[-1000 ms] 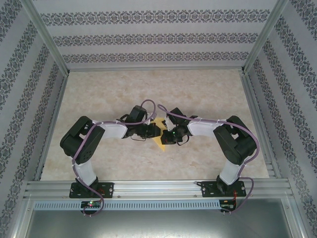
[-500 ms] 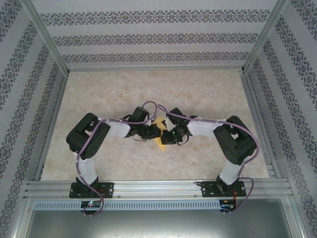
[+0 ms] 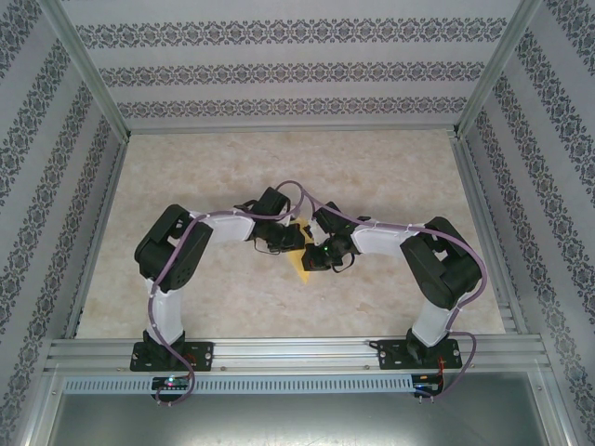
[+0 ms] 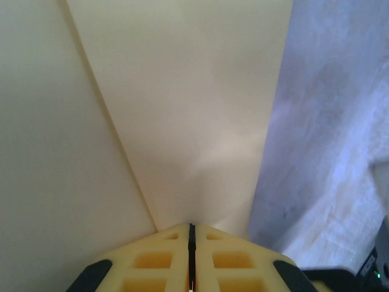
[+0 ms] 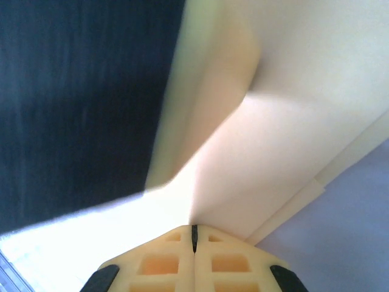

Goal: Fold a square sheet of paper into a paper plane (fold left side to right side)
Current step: Fourth fold the wing at the center of the table.

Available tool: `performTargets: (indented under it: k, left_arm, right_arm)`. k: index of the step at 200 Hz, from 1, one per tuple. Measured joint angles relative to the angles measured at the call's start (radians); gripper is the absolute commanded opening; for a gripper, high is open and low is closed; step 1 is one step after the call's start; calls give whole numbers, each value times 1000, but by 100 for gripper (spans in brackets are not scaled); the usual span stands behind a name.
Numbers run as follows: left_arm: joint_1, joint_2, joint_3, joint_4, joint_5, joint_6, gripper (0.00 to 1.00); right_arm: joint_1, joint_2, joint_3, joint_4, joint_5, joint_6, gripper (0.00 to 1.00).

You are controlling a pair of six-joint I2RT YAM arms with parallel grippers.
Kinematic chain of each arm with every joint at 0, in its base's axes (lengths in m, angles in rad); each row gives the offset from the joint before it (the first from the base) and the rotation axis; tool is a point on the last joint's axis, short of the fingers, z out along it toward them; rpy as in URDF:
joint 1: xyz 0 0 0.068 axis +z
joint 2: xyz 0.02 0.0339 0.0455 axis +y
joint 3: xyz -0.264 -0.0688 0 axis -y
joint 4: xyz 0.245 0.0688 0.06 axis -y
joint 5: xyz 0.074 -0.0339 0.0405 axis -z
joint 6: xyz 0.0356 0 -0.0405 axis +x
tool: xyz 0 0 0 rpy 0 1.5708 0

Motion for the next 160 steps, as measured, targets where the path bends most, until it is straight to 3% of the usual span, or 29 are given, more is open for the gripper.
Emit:
performTargets:
  k: [57, 160]
  left_arm:
    - [80, 79, 130, -27, -43, 31, 12]
    - [158, 184, 288, -107, 35, 50, 14]
  right_arm:
    - [0, -3, 0, -3, 3, -7, 0]
    - [0, -15, -8, -4, 24, -55, 0]
